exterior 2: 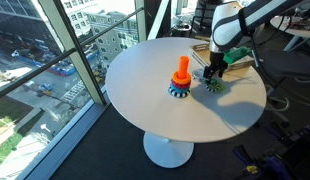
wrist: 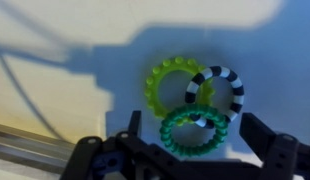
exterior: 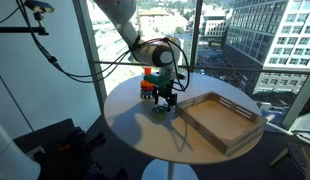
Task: Put the green object around the block
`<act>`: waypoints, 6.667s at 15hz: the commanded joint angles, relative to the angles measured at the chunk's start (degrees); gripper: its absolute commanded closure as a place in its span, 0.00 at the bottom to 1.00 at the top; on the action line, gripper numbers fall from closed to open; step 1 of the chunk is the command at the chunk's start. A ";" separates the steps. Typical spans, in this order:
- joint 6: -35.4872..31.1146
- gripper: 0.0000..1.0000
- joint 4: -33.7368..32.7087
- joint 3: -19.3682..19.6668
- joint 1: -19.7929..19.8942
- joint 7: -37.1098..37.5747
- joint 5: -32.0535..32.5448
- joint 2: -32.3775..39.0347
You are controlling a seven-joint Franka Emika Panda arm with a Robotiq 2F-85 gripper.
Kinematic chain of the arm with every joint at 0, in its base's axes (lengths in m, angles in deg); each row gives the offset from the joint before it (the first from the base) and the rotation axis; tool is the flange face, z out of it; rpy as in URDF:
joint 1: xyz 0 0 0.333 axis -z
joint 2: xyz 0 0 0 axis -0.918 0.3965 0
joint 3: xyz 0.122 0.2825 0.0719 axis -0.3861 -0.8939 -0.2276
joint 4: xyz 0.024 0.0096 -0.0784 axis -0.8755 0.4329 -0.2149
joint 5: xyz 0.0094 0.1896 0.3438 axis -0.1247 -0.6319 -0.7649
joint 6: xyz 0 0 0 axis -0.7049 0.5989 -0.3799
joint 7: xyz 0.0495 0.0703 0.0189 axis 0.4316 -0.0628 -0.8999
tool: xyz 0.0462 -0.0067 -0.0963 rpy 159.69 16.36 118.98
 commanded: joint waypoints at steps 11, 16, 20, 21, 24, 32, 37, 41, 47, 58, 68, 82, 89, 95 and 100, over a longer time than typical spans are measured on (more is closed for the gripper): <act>0.57 0.56 -4.76 -0.90 -0.05 -1.01 -0.78 2.93; 0.62 0.91 -4.45 -0.96 0.06 -1.07 -0.93 2.01; 0.89 0.93 -4.27 -0.95 0.08 -1.07 -0.94 1.50; 1.13 0.93 -4.09 -0.88 0.01 -0.91 -0.87 1.10; 1.73 0.93 -3.42 -0.31 -0.61 0.15 -0.11 -0.65; 2.81 0.94 -3.09 -0.19 -2.45 1.01 1.64 -6.72; 3.15 0.94 -3.34 -0.68 -5.28 1.47 3.76 -10.77; 2.85 0.94 -3.02 -0.92 -7.21 1.91 5.43 -13.83; 2.79 0.94 -2.11 -2.07 -8.54 0.99 6.36 -17.17; 1.94 0.94 1.92 -6.36 -9.37 -3.41 5.47 -22.36; 1.42 0.93 3.51 -7.90 -9.15 -6.72 4.81 -22.02; -2.34 0.94 4.23 -9.03 -9.25 -11.00 4.82 -20.26; -3.90 0.94 3.70 -9.05 -9.57 -10.92 5.69 -18.71; -4.96 0.94 3.59 -9.03 -9.79 -10.86 5.96 -18.29; -5.62 0.94 3.82 -8.89 -9.97 -10.40 6.17 -18.02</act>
